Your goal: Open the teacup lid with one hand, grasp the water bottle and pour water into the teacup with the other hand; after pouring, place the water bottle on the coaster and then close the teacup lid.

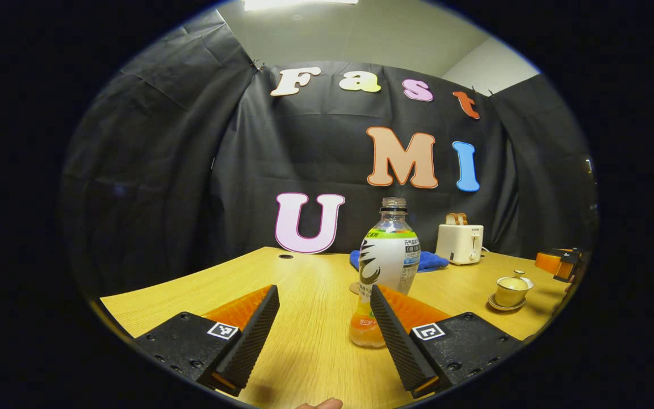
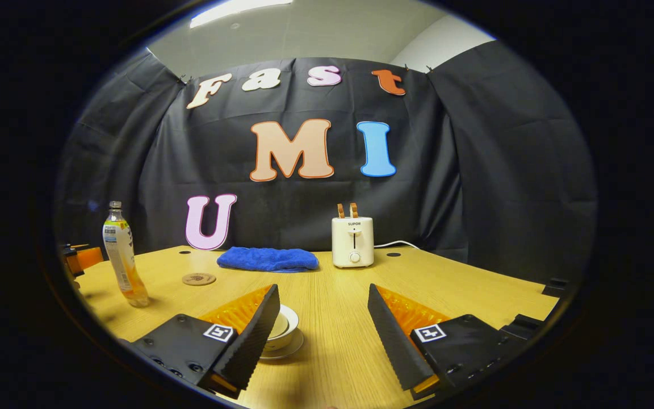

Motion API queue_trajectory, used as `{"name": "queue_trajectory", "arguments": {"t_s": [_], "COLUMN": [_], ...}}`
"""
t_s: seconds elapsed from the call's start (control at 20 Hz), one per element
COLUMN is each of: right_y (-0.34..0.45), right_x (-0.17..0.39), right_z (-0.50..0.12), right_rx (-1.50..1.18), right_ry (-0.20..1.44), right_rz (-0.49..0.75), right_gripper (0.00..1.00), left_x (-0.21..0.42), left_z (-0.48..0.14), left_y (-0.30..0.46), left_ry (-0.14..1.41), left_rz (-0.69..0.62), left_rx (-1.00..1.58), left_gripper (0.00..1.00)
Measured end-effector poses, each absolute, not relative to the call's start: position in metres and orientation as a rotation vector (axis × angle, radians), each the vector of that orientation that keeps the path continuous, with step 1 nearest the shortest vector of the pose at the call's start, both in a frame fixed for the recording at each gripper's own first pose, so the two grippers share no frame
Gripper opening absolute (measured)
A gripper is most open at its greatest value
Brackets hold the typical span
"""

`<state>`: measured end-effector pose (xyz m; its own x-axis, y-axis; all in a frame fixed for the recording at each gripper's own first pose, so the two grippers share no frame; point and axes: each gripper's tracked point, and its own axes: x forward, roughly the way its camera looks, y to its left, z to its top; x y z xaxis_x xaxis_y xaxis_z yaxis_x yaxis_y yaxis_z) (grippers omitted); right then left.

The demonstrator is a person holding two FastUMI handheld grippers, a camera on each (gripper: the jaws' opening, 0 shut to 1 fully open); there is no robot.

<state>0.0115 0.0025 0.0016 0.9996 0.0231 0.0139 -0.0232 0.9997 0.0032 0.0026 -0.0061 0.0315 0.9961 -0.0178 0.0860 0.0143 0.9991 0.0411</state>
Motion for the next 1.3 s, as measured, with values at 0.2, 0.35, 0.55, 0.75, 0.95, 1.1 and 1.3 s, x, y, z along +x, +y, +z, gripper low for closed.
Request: {"name": "queue_trajectory", "arguments": {"t_s": [0.2,0.35,0.55,0.75,0.95,1.1,1.3], "right_y": [0.002,0.004,0.004,0.008,0.023,0.042,0.067], "right_x": [0.014,0.013,0.013,0.011,0.013,0.014,0.019], "right_z": [0.002,0.003,0.003,0.014,0.027,0.026,0.012], "right_rx": [0.009,0.009,0.009,0.034,0.044,0.025,-0.040], "right_ry": [-0.015,-0.019,-0.018,-0.027,-0.037,-0.019,0.029], "right_rz": [0.027,0.032,0.036,0.063,0.115,0.170,0.224], "right_gripper": [0.95,0.95,0.95,0.95,0.98,0.95,0.98], "left_x": [-0.003,-0.006,-0.007,-0.010,-0.012,-0.014,-0.015], "left_z": [0.043,0.046,0.048,0.052,0.055,0.055,0.057], "left_y": [-0.015,-0.018,-0.023,-0.026,-0.031,-0.033,-0.033], "left_ry": [-0.118,-0.121,-0.123,-0.132,-0.135,-0.135,-0.139], "left_rz": [-0.038,-0.049,-0.064,-0.072,-0.086,-0.096,-0.094], "left_rx": [0.057,0.055,0.053,0.050,0.036,0.035,0.043], "left_gripper": [0.94,0.94,0.95,0.95,0.95,0.95,0.94]}}
